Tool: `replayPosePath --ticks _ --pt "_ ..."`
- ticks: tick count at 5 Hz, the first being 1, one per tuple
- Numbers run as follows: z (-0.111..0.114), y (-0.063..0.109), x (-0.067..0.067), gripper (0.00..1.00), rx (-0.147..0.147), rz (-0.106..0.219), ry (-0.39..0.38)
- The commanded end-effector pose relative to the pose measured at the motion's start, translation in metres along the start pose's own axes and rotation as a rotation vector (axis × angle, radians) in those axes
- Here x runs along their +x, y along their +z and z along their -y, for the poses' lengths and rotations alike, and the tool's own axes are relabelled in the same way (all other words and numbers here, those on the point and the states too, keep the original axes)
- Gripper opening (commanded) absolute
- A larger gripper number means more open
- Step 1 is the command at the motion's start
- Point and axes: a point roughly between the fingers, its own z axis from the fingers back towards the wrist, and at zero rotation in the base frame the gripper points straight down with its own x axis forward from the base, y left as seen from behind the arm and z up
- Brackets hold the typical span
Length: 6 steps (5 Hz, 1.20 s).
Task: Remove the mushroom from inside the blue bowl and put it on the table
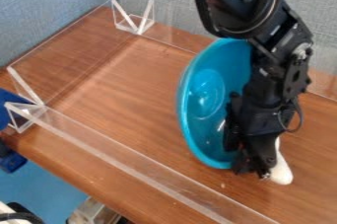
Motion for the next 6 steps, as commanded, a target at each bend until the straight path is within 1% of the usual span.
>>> replayPosePath --ticks 1,4,6 --pt "-0.012 0.011 0.001 0.00 0.027 0.042 0.025" --pt "-0.019 0.013 -0.001 0.00 0.039 0.043 0.033" --pt "-0.023 0.016 -0.002 0.00 0.046 0.049 0.048"
